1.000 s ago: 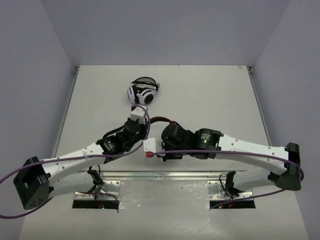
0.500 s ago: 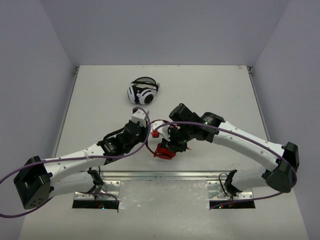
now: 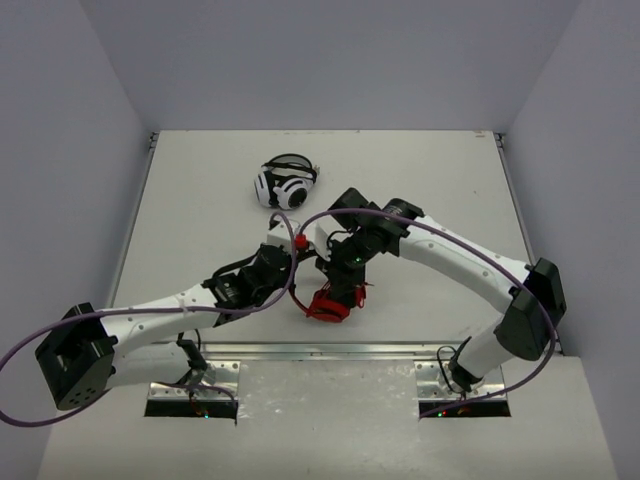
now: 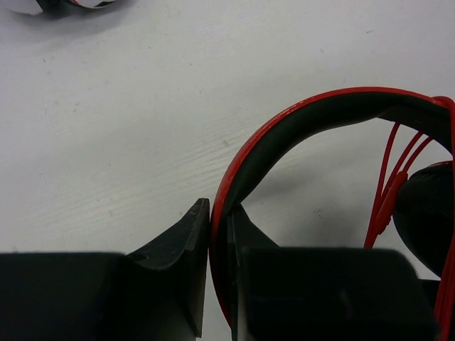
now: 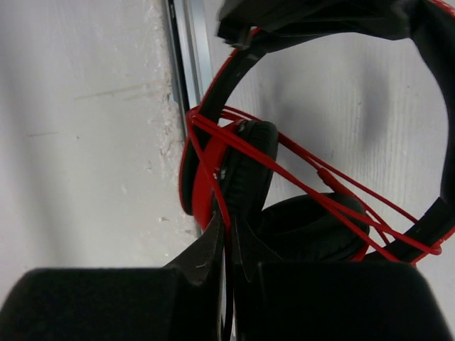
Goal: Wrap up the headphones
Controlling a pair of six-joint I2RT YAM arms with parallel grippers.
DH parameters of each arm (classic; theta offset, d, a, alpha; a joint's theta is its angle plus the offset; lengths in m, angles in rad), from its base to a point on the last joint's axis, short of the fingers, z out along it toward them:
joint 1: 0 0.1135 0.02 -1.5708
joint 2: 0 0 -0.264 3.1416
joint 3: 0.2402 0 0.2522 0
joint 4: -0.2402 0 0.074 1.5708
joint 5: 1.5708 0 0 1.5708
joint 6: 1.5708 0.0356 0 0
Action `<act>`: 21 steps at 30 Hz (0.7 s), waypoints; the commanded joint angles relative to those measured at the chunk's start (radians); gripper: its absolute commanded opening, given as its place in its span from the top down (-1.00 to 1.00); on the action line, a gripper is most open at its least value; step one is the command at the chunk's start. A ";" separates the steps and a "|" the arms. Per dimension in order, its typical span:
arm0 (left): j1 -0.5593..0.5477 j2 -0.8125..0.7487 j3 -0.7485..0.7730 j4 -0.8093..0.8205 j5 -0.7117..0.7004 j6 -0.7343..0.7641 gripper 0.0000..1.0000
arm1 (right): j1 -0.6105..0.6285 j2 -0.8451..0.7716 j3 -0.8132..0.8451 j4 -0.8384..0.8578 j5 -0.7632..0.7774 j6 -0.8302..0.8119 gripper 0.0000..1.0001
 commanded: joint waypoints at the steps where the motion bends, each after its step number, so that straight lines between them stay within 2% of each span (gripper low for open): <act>1: -0.014 -0.020 0.037 0.071 0.028 0.020 0.99 | -0.075 0.010 0.021 0.082 -0.052 0.039 0.88; 4: -0.014 -0.030 0.024 0.080 0.046 0.030 0.99 | -0.121 0.024 0.036 0.090 -0.092 0.036 0.78; 10: -0.014 0.012 0.067 0.038 0.041 0.017 0.99 | -0.132 0.126 0.136 0.010 -0.144 0.032 0.71; 12: -0.014 0.021 0.096 0.008 0.029 0.000 0.99 | -0.133 0.163 0.141 -0.003 -0.145 0.027 0.77; 14: -0.014 0.026 0.107 -0.005 0.018 -0.009 0.99 | -0.138 0.179 0.127 -0.001 -0.144 0.026 0.96; 21: -0.016 0.046 0.136 -0.110 -0.037 -0.046 0.99 | -0.208 0.163 0.101 0.039 -0.058 0.058 0.97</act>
